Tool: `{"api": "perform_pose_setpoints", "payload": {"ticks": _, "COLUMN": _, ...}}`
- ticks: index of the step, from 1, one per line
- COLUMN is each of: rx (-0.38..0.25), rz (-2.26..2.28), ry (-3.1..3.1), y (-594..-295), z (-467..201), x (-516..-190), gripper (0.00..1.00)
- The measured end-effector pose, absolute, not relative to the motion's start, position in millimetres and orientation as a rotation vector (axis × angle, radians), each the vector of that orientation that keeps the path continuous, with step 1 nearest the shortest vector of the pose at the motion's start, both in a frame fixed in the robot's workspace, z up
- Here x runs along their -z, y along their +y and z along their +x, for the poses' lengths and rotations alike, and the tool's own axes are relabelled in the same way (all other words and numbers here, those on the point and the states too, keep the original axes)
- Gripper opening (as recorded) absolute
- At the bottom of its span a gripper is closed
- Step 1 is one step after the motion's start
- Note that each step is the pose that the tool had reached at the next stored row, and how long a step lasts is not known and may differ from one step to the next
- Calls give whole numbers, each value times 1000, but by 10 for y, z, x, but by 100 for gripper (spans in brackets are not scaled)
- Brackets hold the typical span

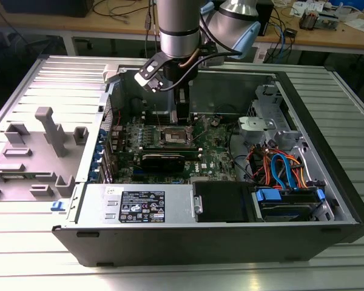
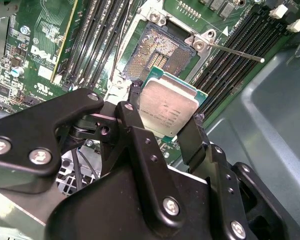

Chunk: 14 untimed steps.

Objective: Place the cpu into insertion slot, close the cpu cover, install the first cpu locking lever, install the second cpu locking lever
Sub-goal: 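Place the cpu into insertion slot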

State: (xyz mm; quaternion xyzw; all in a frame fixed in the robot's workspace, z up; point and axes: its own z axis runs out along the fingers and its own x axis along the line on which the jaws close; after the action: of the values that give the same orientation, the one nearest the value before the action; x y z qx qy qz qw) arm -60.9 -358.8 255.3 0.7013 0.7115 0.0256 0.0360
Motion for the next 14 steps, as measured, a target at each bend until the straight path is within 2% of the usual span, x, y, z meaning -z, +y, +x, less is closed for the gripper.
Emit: {"api": "perform_pose_setpoints", "payload": {"ticks": 14, "rx": -79, "rz": 2154, "ry": 2185, "y": -3588, "z": -629, "x": -2426, "gripper": 54}}
